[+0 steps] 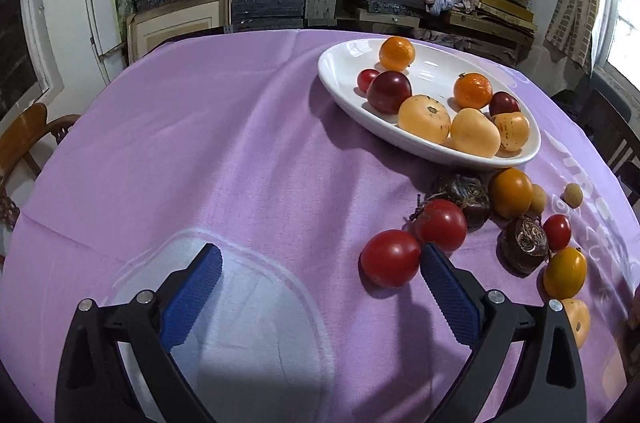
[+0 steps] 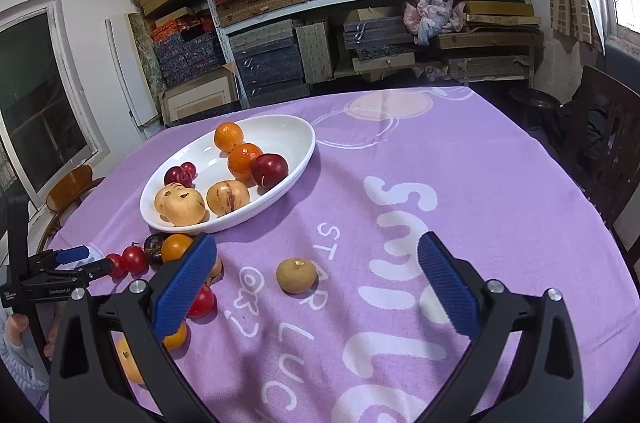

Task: Organize fruits
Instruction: 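Withdraw both grippers from the dish toward the fruits on the cloth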

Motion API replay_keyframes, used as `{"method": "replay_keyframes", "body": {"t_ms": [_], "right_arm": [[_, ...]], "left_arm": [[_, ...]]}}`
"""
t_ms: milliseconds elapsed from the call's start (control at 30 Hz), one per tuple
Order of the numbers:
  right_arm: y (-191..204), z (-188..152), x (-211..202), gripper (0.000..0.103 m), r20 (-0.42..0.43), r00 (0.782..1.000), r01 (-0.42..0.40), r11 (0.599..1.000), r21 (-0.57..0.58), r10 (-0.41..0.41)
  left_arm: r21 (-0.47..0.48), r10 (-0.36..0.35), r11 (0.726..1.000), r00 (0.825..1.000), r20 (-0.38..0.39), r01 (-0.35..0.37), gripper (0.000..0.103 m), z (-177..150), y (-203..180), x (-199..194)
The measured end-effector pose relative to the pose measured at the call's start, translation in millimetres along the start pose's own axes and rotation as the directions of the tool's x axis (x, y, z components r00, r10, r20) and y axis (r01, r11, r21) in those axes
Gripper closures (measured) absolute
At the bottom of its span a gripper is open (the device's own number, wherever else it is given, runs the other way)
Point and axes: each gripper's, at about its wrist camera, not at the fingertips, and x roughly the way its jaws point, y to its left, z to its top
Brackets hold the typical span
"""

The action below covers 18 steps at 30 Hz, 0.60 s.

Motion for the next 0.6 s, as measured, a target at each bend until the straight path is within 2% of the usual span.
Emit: {"method": "replay_keyframes", "body": {"t_ms": [167,467,600], "right_arm": [[-0.8,-1.1,3.7,0.004,-0.014,1.000,0.002,1.000,0.007,-0.002],[0.0,-2.9,9.2,0.004,-0.032,0.999,0.017,1.000,-0.008,-0.017],[-0.4,-3.8,12.1,0.004,-0.045,0.999,0.015,1.000,-0.007,-0.015]], "left_arm": [[-0.038,0.003,0.999,0.999,-0.053,-0.005,0.003,-2.1,7.8,7.9],[-0.050,-0.006,0.999,0.999,-0.049,0.003,0.005,-3.2,11.6,5.7],[-0.028,-0.034,0.999,0.998,-0.045,0.033,0.022,-3.9,8.9,3.9]]}}
